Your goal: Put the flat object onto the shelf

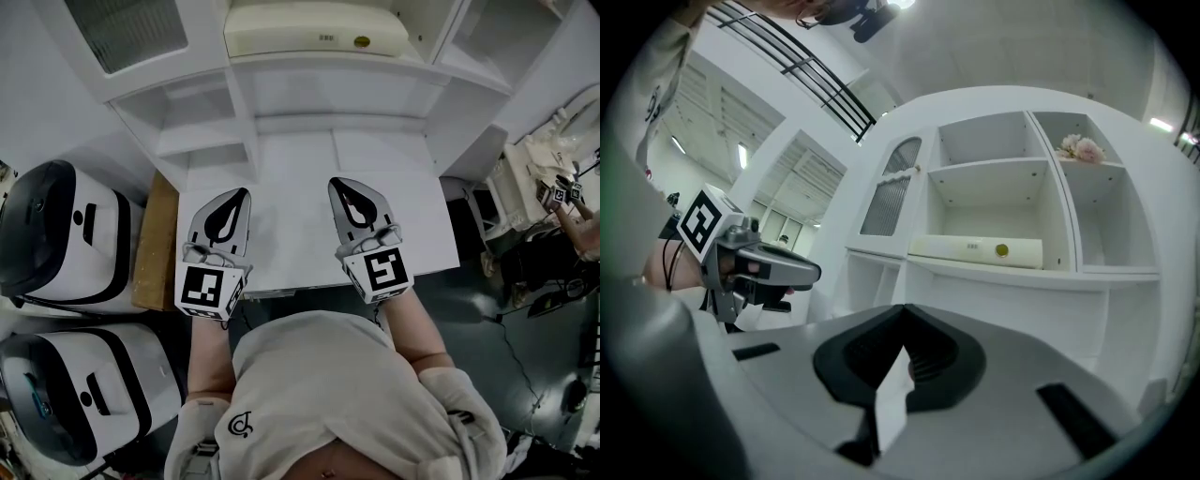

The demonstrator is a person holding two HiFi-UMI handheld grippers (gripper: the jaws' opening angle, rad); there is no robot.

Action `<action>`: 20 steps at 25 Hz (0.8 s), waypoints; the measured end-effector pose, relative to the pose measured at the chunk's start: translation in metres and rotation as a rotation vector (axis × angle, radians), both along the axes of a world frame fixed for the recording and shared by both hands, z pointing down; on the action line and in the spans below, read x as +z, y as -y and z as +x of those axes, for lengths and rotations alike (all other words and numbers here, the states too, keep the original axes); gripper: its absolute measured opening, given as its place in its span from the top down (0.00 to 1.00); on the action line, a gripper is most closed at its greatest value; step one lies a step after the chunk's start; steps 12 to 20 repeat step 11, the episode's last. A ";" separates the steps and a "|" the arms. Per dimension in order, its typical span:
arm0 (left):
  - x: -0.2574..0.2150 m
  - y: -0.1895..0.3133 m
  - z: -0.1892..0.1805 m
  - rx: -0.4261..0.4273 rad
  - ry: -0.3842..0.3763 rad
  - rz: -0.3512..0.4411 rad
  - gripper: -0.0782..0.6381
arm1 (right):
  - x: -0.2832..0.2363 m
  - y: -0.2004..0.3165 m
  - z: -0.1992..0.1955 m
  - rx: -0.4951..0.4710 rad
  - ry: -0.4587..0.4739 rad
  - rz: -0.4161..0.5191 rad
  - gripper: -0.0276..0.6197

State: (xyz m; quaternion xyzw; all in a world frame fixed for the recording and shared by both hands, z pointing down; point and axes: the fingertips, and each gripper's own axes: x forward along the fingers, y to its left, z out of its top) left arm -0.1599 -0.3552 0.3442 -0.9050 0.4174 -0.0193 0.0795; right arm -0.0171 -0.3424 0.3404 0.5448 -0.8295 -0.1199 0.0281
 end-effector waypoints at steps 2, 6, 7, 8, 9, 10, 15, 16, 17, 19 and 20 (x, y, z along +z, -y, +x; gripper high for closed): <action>0.001 -0.001 0.001 0.006 0.005 -0.001 0.87 | 0.000 0.001 0.003 0.010 0.011 0.005 0.95; 0.001 -0.004 0.003 0.015 0.012 0.002 0.87 | -0.005 -0.001 0.004 0.017 0.000 0.017 0.95; 0.001 -0.005 0.003 0.017 0.013 0.003 0.87 | -0.006 -0.001 0.004 0.017 -0.002 0.020 0.95; 0.001 -0.005 0.003 0.019 0.014 0.004 0.87 | -0.007 -0.001 0.006 0.020 -0.001 0.023 0.95; 0.000 -0.006 0.003 0.021 0.014 0.005 0.87 | -0.007 0.000 0.008 0.026 0.002 0.027 0.95; 0.000 -0.006 0.004 0.023 0.013 0.006 0.87 | -0.008 0.001 0.011 0.032 0.006 0.031 0.95; 0.000 -0.007 0.004 0.025 0.011 0.008 0.87 | -0.009 0.001 0.013 0.037 0.010 0.035 0.95; 0.000 -0.007 0.004 0.025 0.011 0.008 0.87 | -0.009 0.001 0.013 0.037 0.010 0.035 0.95; 0.000 -0.007 0.004 0.025 0.011 0.008 0.87 | -0.009 0.001 0.013 0.037 0.010 0.035 0.95; 0.000 -0.007 0.004 0.025 0.011 0.008 0.87 | -0.009 0.001 0.013 0.037 0.010 0.035 0.95; 0.000 -0.007 0.004 0.025 0.011 0.008 0.87 | -0.009 0.001 0.013 0.037 0.010 0.035 0.95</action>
